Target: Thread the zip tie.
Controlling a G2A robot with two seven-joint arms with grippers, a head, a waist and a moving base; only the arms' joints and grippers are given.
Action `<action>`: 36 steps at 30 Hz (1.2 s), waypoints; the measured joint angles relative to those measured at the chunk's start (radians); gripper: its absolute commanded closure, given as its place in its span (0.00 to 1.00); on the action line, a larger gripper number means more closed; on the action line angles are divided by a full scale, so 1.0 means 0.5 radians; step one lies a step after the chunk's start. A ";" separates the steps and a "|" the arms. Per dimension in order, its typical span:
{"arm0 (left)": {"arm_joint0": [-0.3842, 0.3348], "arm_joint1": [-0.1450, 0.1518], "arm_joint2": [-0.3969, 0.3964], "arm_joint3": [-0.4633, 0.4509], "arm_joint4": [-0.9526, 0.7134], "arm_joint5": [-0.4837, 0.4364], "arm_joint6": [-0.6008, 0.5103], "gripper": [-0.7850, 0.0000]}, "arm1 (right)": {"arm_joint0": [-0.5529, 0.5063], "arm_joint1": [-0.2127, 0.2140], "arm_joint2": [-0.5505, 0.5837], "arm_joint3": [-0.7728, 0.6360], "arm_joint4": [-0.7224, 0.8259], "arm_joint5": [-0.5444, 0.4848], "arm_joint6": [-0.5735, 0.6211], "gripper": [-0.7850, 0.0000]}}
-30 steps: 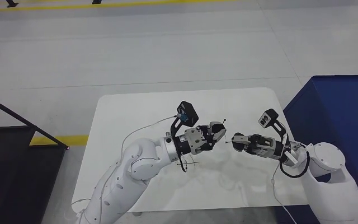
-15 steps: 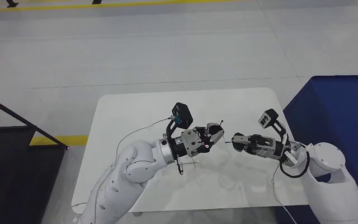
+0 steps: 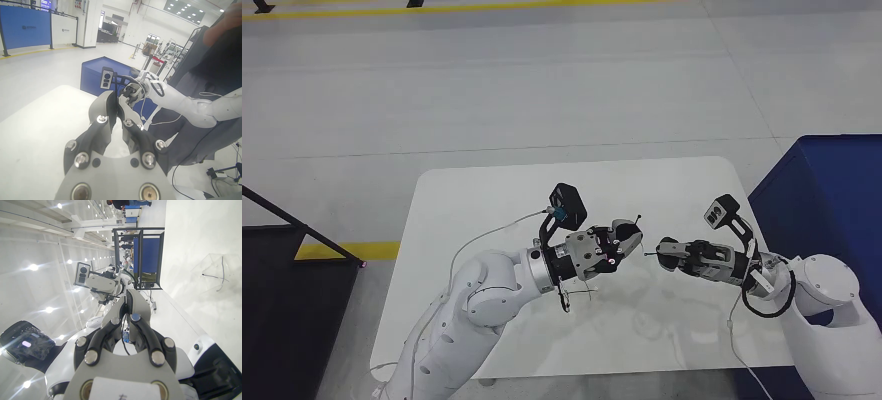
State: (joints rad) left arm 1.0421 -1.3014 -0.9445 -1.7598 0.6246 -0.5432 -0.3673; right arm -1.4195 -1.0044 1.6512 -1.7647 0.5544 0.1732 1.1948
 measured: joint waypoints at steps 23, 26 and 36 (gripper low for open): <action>0.000 0.000 0.000 0.000 0.000 0.000 0.000 1.00 | -0.042 0.004 -0.036 -0.067 0.066 0.029 -0.022 1.00; 0.000 0.000 0.000 0.000 0.000 0.000 0.000 1.00 | -0.047 0.008 -0.036 -0.078 0.083 0.050 -0.022 1.00; 0.048 0.008 -0.030 -0.042 -0.051 -0.027 0.007 1.00 | -0.045 0.012 -0.037 -0.084 0.106 0.068 -0.039 1.00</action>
State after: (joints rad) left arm 1.0661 -1.2973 -0.9593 -1.7808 0.5992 -0.5567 -0.3637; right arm -1.4421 -0.9985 1.6328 -1.8068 0.6073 0.2070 1.1755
